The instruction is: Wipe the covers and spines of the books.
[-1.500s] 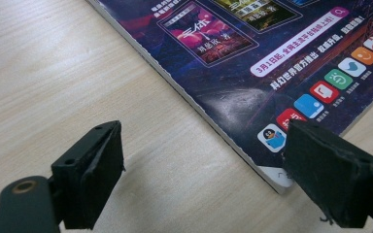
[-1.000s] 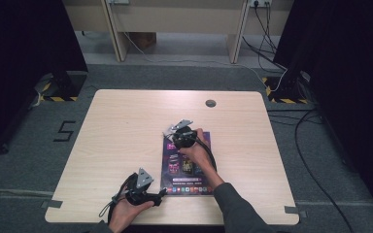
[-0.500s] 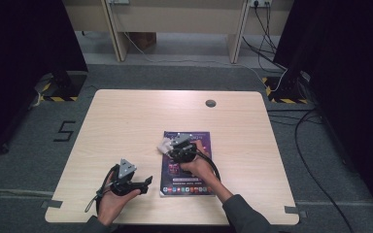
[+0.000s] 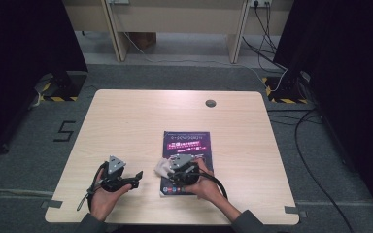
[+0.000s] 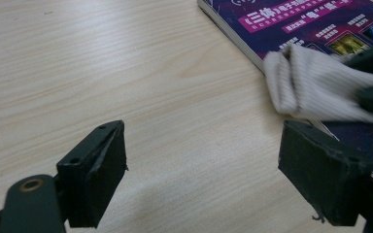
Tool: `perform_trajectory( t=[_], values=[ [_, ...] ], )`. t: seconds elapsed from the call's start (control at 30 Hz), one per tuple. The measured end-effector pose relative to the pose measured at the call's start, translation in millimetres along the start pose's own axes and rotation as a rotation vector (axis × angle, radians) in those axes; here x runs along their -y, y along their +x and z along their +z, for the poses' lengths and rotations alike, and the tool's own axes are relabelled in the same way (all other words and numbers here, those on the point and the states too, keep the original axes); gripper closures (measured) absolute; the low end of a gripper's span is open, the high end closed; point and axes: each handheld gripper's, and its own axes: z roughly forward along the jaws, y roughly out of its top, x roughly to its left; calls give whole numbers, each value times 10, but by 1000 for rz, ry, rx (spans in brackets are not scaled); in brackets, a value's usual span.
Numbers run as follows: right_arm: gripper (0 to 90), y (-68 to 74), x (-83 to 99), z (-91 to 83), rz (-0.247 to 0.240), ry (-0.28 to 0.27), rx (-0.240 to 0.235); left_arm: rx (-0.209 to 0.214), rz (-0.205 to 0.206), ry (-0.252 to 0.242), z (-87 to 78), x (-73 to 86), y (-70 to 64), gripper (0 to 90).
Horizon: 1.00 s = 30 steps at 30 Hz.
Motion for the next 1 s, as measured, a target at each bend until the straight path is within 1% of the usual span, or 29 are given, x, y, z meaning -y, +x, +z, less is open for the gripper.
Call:
perform_trajectory(
  t=[0.07, 0.1, 0.17, 0.27, 0.33, 0.37, 0.43, 0.57, 0.63, 0.67, 0.73, 0.8, 0.83, 0.9, 0.97, 1.0],
  values=[
    [667, 76, 34, -39, -5, -3, -15, 0, -2, 0, 6, -3, 8, 171],
    [667, 115, 50, -59, 1, -1, -23, -2, -6, -3, 8, 1, 8, 171],
    [667, 175, 79, -90, -19, -9, -39, -1, -5, 1, -3, 4, 14, 171],
    [667, 273, 112, -143, -31, -5, -57, -4, -6, 2, 6, 6, 12, 171],
    [666, 317, 132, -169, -41, -8, -71, -1, -2, 2, 1, 7, 3, 171],
    [667, 338, 140, -180, -39, -5, -73, 0, -2, 0, -2, 4, -2, 171],
    [665, 341, 153, -196, -44, -5, -82, 3, 4, 3, 6, 6, -9, 171],
    [663, 305, 194, -233, -30, -4, -87, 19, 10, 4, -1, 12, -34, 171],
    [663, 272, 229, -279, -31, 6, -72, 30, 16, 10, 1, 18, -53, 171],
    [663, 257, 259, -307, -11, 9, -65, 30, 16, 10, 1, 18, -53, 171],
    [662, 194, 332, -371, 6, 11, -48, 61, 20, 16, -9, 31, -116, 171],
    [662, 122, 417, -448, 34, 15, -27, 79, 30, 19, -10, 37, -181, 171],
    [662, 81, 461, -484, 42, 15, -11, 86, 38, 20, -11, 42, -222, 170],
    [661, 14, 537, -553, 64, 20, 14, 118, 48, 22, -15, 53, -323, 166],
    [661, -39, 599, -608, 84, 21, 34, 146, 73, 25, 3, 73, -446, 164],
    [660, -63, 626, -625, 91, 19, 41, 150, 100, 31, 19, 83, -500, 164]
  ],
)
